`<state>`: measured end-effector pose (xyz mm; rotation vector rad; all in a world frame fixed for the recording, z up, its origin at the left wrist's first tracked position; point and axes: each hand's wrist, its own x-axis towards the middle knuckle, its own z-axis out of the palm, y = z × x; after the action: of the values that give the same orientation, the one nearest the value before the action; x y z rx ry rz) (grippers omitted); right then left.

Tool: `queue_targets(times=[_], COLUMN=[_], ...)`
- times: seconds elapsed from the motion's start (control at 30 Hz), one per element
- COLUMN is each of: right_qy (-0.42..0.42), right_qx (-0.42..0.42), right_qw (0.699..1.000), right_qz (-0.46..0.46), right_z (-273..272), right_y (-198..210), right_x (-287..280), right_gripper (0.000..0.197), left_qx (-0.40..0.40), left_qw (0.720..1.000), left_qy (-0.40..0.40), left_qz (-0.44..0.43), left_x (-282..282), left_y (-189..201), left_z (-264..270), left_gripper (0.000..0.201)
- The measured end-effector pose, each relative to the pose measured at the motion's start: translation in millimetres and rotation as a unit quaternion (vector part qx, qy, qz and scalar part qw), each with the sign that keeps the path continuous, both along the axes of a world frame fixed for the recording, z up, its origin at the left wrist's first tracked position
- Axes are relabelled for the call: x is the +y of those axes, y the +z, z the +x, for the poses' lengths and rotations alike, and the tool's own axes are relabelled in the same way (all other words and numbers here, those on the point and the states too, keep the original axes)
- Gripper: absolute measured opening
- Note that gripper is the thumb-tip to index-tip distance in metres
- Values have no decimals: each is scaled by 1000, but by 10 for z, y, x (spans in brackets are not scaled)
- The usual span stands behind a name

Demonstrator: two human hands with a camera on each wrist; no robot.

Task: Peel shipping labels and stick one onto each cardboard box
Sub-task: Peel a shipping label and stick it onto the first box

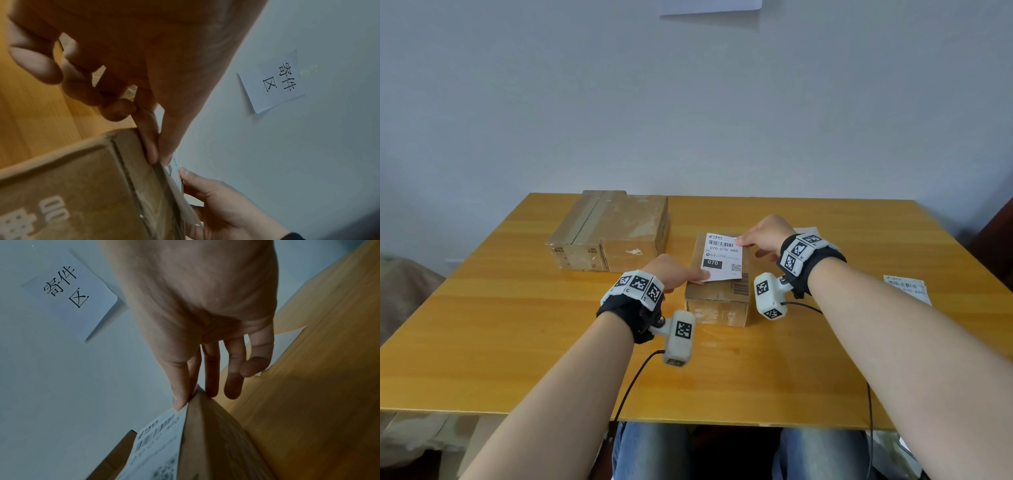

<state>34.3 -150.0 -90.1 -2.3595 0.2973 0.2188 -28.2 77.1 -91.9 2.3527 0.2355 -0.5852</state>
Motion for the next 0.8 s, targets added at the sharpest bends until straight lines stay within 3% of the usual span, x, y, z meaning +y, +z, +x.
queue_targets(times=[0.47, 0.8], right_qy=[2, -4], right_qx=[12, 5], right_qw=[1000, 1000], right_qz=[-11, -5], right_z=[14, -8], right_y=[6, 12], right_x=[2, 16], right_gripper=[37, 33], left_qx=[-11, -11], left_qw=[999, 998], left_qy=[-28, -40], left_qz=[35, 51], left_x=[-50, -84], left_y=[22, 67], left_z=[24, 42], left_gripper=[62, 53])
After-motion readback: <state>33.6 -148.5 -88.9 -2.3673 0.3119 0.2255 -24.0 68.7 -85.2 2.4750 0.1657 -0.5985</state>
